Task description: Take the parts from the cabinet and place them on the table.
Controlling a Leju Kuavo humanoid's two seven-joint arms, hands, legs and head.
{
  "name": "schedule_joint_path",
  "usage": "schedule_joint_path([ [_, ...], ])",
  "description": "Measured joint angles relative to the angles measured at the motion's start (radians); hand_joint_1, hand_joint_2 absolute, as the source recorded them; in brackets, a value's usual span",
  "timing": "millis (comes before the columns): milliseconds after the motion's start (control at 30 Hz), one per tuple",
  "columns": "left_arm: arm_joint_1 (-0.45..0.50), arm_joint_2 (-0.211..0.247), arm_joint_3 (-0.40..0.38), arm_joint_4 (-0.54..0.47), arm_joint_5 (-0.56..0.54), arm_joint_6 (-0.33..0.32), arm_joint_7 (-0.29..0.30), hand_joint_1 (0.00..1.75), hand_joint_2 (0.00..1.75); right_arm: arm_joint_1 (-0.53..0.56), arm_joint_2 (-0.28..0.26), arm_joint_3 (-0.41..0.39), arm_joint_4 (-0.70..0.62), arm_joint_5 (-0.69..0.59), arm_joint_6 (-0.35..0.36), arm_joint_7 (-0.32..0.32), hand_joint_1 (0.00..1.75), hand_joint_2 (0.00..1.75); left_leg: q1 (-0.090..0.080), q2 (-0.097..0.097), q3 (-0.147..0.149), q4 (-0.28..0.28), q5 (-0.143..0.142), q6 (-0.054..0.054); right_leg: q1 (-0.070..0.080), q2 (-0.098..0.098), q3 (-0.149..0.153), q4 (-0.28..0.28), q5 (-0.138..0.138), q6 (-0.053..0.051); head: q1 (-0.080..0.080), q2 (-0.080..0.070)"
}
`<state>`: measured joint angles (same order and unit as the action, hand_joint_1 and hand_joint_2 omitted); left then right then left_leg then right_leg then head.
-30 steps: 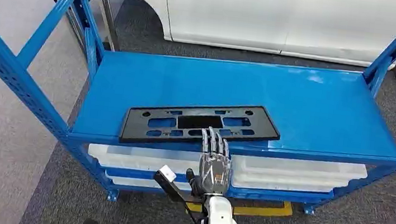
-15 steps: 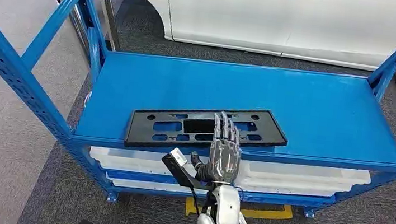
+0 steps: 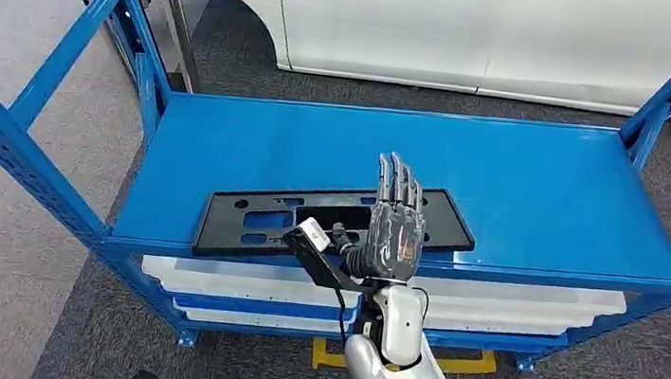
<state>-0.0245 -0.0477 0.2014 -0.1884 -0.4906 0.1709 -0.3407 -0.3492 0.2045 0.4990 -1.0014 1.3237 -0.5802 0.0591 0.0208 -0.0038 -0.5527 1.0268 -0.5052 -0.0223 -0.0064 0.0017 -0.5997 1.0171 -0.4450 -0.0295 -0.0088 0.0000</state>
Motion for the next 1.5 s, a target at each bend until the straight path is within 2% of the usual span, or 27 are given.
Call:
schedule_joint_path([
  [100,0.002,0.001,0.001,0.0,-0.004,0.0,0.001,0.0,0.0,0.003,-0.001,0.013,0.017,-0.003,-0.008,0.014,0.0,1.75,0.001,0.0,-0.114,0.226,-0.101,-0.006,0.003,-0.002,0.001,0.002,-0.005,-0.01,-0.001,0.0],
  [133,0.004,0.003,0.002,0.0,-0.005,0.0,0.001,0.0,0.0,0.008,-0.002,0.023,0.028,-0.012,-0.012,0.015,0.0,1.75,0.001,0.0,-0.142,0.272,-0.106,-0.008,0.005,-0.002,0.0,0.004,-0.006,-0.011,-0.001,0.0],
  [167,0.005,0.003,0.003,0.0,-0.005,0.0,0.001,0.0,0.0,0.014,-0.002,0.028,0.033,-0.017,-0.014,0.014,0.0,1.75,0.001,0.0,-0.147,0.27,-0.087,-0.007,0.005,-0.001,0.001,0.007,-0.009,-0.012,-0.001,0.0],
  [200,0.005,0.004,0.004,0.0,-0.005,0.0,0.001,0.0,0.0,0.018,-0.002,0.031,0.035,-0.022,-0.014,0.011,0.0,1.75,0.001,0.0,-0.13,0.224,-0.048,-0.005,0.006,-0.001,0.004,0.009,-0.012,-0.011,-0.001,0.0],
  [267,0.004,0.005,0.007,0.0,-0.005,0.0,-0.001,0.0,0.0,0.02,-0.001,0.034,0.039,-0.037,-0.015,-0.004,0.0,1.75,0.001,0.0,-0.05,0.043,0.055,0.004,0.006,0.001,0.011,0.015,-0.021,-0.006,-0.001,0.0],
  [333,0.003,0.006,0.011,0.0,-0.005,0.0,-0.002,0.0,0.0,0.022,-0.001,0.035,0.039,-0.052,-0.016,-0.019,0.0,1.75,-0.009,0.0,-0.025,-0.012,0.042,0.013,0.012,0.002,0.006,0.02,-0.024,0.002,-0.001,0.0],
  [433,0.008,0.006,0.025,0.0,-0.005,0.003,-0.004,0.0,0.0,0.044,-0.001,0.037,0.02,-0.077,-0.014,-0.04,0.0,1.75,-0.012,-0.003,-0.029,-0.008,0.044,0.024,0.008,0.001,0.007,0.012,-0.019,0.016,0.0,0.0],
  [467,0.008,0.005,0.026,0.0,-0.004,0.003,-0.004,0.0,0.0,0.047,-0.002,0.037,0.009,-0.087,-0.013,-0.046,0.0,1.75,0.002,-0.002,-0.022,-0.023,0.052,0.034,0.013,0.001,0.005,0.016,-0.025,0.022,0.0,0.0],
  [500,0.008,0.005,0.027,0.0,-0.003,0.003,-0.006,0.0,0.0,0.052,-0.002,0.037,-0.004,-0.098,-0.011,-0.054,0.0,1.75,0.0,0.0,-0.02,-0.027,0.054,0.038,0.01,0.001,0.0,0.038,-0.042,0.028,0.001,0.0],
  [600,0.008,0.005,0.035,0.0,-0.002,0.003,-0.008,0.0,0.0,0.071,-0.008,0.039,-0.035,-0.119,0.003,-0.066,0.0,1.75,0.0,0.002,-0.02,-0.026,0.052,0.047,0.002,0.001,-0.106,0.257,-0.155,0.039,0.0,0.0],
  [633,0.008,0.005,0.039,0.0,-0.001,0.003,-0.008,0.0,0.0,0.078,-0.01,0.04,-0.039,-0.12,0.004,-0.066,0.0,1.75,0.0,0.002,-0.02,-0.025,0.052,0.047,0.0,0.001,-0.134,0.308,-0.166,0.041,0.001,0.0],
  [667,0.009,0.005,0.042,0.0,0.0,0.003,-0.008,0.0,0.0,0.084,-0.012,0.04,-0.043,-0.121,0.004,-0.067,0.0,1.75,0.0,0.001,-0.02,-0.025,0.051,0.047,-0.001,0.001,-0.14,0.314,-0.154,0.042,0.001,0.0],
  [700,0.009,0.005,0.045,0.0,0.001,0.003,-0.008,0.0,0.0,0.087,-0.014,0.04,-0.047,-0.121,0.004,-0.067,0.0,1.75,0.0,0.0,-0.018,-0.024,0.05,0.046,-0.002,0.0,-0.122,0.273,-0.118,0.041,0.001,0.0],
  [767,0.009,0.005,0.048,0.0,0.001,0.003,-0.008,0.0,0.0,0.088,-0.015,0.041,-0.059,-0.122,0.004,-0.069,0.0,1.75,0.0,-0.003,-0.012,-0.022,0.045,0.04,-0.003,0.0,-0.034,0.095,-0.022,0.033,0.001,0.0],
  [800,0.009,0.005,0.049,0.0,0.001,0.003,-0.009,0.0,0.0,0.088,-0.015,0.042,-0.066,-0.125,0.005,-0.074,0.0,1.75,0.0,-0.003,-0.011,-0.022,0.043,0.037,0.0,0.0,-0.001,0.023,-0.013,0.026,0.001,0.0],
  [933,0.01,0.005,0.053,0.0,-0.005,0.003,-0.013,0.0,0.0,0.104,-0.019,0.052,-0.105,-0.143,0.024,-0.087,0.0,1.75,-0.003,-0.002,-0.011,-0.024,0.042,0.013,0.013,0.004,0.002,0.015,-0.016,0.015,0.0,0.0],
  [1000,0.009,0.005,0.056,0.0,-0.009,0.006,-0.017,0.0,0.0,0.108,-0.018,0.059,-0.124,-0.143,0.031,-0.089,0.0,1.75,0.0,-0.002,-0.014,-0.006,0.023,0.003,0.0,0.001,0.014,-0.004,-0.008,0.001,0.0,0.0],
  [1033,0.009,0.005,0.056,0.0,-0.014,0.006,-0.022,0.0,0.0,0.108,-0.018,0.063,-0.132,-0.143,0.038,-0.089,0.0,1.75,0.0,-0.001,-0.034,0.043,-0.01,0.0,0.0,-0.001,0.017,-0.007,-0.008,-0.009,-0.001,0.0],
  [1100,0.009,0.006,0.057,0.0,-0.016,0.006,-0.026,0.0,0.0,0.115,-0.019,0.072,-0.136,-0.144,0.05,-0.09,0.0,1.75,0.001,-0.001,-0.11,0.203,-0.087,-0.007,0.003,-0.002,0.016,-0.006,-0.009,-0.012,0.0,0.0],
  [1133,0.011,0.006,0.058,0.0,-0.019,0.006,-0.028,0.0,0.0,0.123,-0.02,0.075,-0.136,-0.145,0.056,-0.09,0.0,1.75,0.001,-0.001,-0.141,0.265,-0.106,-0.01,0.004,-0.002,0.016,-0.005,-0.01,-0.013,-0.001,0.0],
  [1167,0.013,0.007,0.059,0.0,-0.02,0.006,-0.028,0.0,0.0,0.13,-0.022,0.078,-0.135,-0.145,0.058,-0.09,0.0,1.75,0.001,-0.001,-0.155,0.287,-0.1,-0.01,0.004,-0.002,0.015,-0.002,-0.011,-0.013,0.0,0.0],
  [1200,0.014,0.007,0.06,0.0,-0.024,0.006,-0.029,0.0,0.0,0.136,-0.023,0.08,-0.135,-0.145,0.058,-0.09,0.0,1.75,0.001,-0.001,-0.143,0.259,-0.071,-0.01,0.004,-0.001,0.016,0.0,-0.013,-0.013,-0.001,0.0],
  [1233,0.013,0.007,0.063,0.0,-0.027,0.006,-0.03,0.0,0.0,0.139,-0.024,0.081,-0.135,-0.145,0.058,-0.087,0.0,1.75,0.001,-0.001,-0.11,0.188,-0.026,-0.008,0.004,-0.001,0.016,0.004,-0.016,-0.011,-0.001,0.0],
  [1300,0.011,0.008,0.068,0.0,-0.027,0.006,-0.031,0.0,0.0,0.139,-0.024,0.083,-0.135,-0.145,0.058,-0.087,0.0,1.75,0.001,0.001,-0.023,0.004,0.05,0.0,0.003,0.001,0.018,0.012,-0.023,-0.005,-0.002,0.0],
  [1333,0.01,0.009,0.071,0.0,-0.027,0.006,-0.031,0.0,0.0,0.14,-0.024,0.083,-0.135,-0.145,0.058,-0.087,0.0,1.75,-0.001,0.001,-0.016,-0.005,0.024,0.006,0.003,0.0,0.016,0.01,-0.022,-0.001,-0.001,0.0],
  [1433,0.011,0.009,0.074,0.0,-0.03,0.006,-0.032,0.0,0.0,0.144,-0.024,0.085,-0.134,-0.145,0.058,-0.087,0.0,1.75,-0.011,-0.002,-0.016,-0.011,0.037,0.018,0.006,0.002,0.011,0.014,-0.021,0.015,-0.001,0.0],
  [1500,0.012,0.008,0.075,0.0,-0.038,0.006,-0.032,0.0,0.0,0.144,-0.025,0.085,-0.125,-0.14,0.056,-0.082,0.0,1.75,0.001,0.0,-0.011,-0.026,0.048,0.035,0.004,0.003,0.011,0.021,-0.029,0.027,-0.001,0.0],
])
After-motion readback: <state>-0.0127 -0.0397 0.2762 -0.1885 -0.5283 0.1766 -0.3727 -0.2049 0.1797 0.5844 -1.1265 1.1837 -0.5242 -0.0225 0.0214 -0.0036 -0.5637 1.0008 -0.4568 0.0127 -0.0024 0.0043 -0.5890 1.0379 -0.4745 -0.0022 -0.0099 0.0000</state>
